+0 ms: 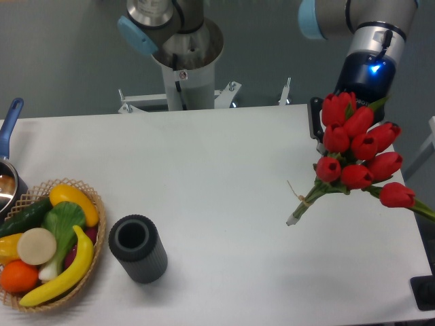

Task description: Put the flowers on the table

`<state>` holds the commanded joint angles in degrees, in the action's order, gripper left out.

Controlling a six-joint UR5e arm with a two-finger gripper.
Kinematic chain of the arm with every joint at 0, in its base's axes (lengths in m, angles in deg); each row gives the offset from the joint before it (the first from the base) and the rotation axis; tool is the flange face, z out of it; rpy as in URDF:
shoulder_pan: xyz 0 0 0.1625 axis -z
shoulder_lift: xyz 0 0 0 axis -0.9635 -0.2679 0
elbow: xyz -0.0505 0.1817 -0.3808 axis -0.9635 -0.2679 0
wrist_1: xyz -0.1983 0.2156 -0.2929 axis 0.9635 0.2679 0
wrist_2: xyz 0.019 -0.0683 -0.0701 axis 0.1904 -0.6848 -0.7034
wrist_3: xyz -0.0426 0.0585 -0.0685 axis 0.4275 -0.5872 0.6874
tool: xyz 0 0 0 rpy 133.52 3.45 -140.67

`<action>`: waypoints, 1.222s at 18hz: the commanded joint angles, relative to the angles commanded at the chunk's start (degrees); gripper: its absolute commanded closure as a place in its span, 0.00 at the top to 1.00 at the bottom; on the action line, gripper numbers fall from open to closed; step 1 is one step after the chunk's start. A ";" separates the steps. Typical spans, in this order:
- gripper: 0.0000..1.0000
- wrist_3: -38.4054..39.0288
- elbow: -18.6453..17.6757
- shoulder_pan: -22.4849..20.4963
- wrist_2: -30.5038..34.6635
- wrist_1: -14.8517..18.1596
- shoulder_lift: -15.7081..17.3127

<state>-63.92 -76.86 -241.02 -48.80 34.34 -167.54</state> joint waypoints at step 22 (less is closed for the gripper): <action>0.41 0.53 -3.25 9.75 34.08 0.62 3.25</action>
<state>-63.39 -80.11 -231.27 -14.71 34.96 -164.28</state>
